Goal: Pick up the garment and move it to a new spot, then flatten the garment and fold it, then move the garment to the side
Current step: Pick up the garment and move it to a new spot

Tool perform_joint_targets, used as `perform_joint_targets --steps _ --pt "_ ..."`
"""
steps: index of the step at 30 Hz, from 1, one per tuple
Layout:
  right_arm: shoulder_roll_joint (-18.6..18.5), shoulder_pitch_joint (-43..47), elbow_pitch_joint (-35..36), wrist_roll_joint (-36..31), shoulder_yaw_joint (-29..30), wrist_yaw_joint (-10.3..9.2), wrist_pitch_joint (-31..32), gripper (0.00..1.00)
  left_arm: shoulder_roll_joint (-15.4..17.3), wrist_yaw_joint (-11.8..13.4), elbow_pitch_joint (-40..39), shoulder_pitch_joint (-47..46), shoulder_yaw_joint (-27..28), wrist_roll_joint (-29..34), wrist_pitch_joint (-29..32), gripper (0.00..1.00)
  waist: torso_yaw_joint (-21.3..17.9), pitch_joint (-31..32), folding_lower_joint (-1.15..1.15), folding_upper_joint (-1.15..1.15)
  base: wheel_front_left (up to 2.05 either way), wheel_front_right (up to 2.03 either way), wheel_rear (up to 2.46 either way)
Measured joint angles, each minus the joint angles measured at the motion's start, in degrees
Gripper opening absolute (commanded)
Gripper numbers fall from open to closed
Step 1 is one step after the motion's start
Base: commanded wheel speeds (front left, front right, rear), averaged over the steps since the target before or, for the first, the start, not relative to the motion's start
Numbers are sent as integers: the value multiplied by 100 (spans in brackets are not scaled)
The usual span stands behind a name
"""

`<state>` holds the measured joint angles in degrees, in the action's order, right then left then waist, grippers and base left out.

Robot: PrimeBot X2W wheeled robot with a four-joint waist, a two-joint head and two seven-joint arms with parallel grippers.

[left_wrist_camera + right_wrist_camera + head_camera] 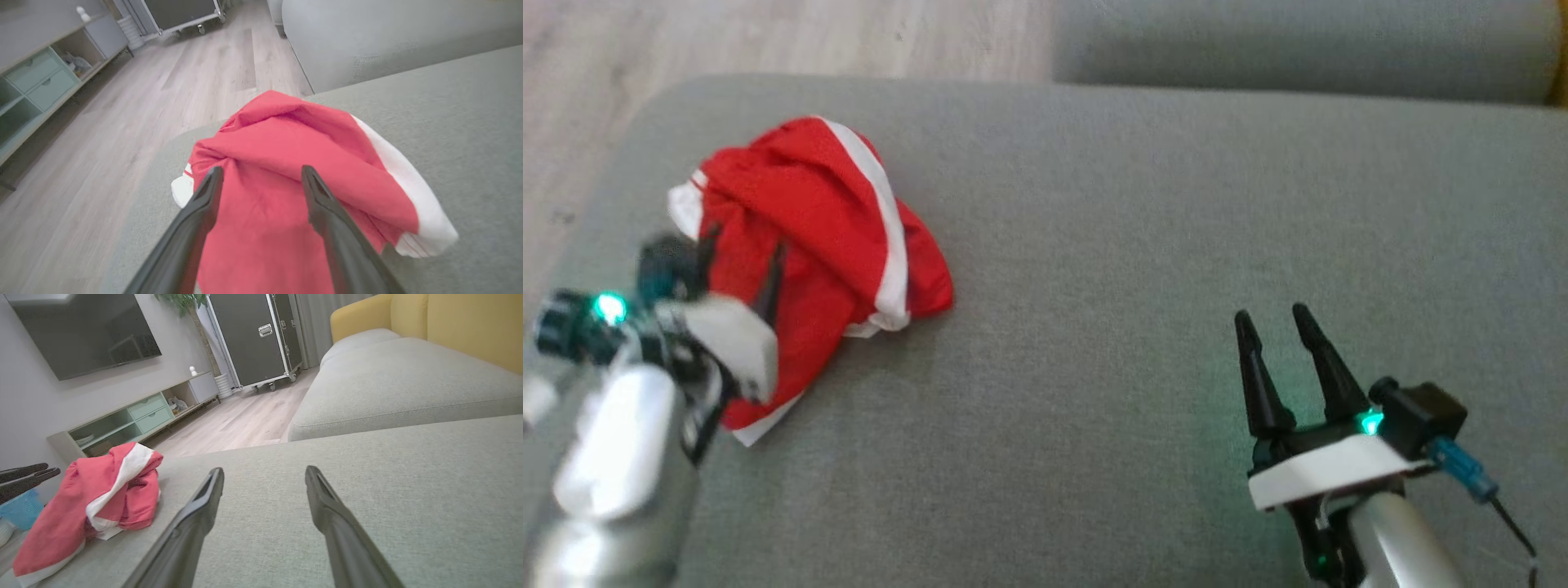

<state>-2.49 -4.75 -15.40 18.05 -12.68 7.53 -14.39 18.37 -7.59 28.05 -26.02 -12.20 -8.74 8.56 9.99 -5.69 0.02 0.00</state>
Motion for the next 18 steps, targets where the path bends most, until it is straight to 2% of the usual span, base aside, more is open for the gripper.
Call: perform_joint_targets --steps 5,8,15,16,17,18 --pt "-13 -250 -4 -49 14 0 0 100 393 0 630 -944 -397 -546 902 100 -222 -402 0 0 0 0 0" --pt "-15 -343 18 -48 38 0 0 100 506 0 953 -1271 -510 -920 1157 100 -381 -591 0 0 0 0 0" --pt "-18 -415 70 -46 48 0 0 100 690 0 1507 -1400 -833 -1267 1315 100 -681 -833 0 0 0 0 0" --pt "-18 -415 71 -44 55 0 0 100 690 0 1543 -1400 -899 -1327 1349 25 -701 -842 0 0 0 0 0" --pt "-19 -415 70 -38 62 0 0 100 693 0 1553 -1400 -972 -1389 1347 0 -713 -841 0 0 0 0 0" --pt "-19 -415 70 -38 65 0 0 100 697 0 1558 -1401 -1006 -1451 1281 0 -717 -835 -1 0 0 0 0"
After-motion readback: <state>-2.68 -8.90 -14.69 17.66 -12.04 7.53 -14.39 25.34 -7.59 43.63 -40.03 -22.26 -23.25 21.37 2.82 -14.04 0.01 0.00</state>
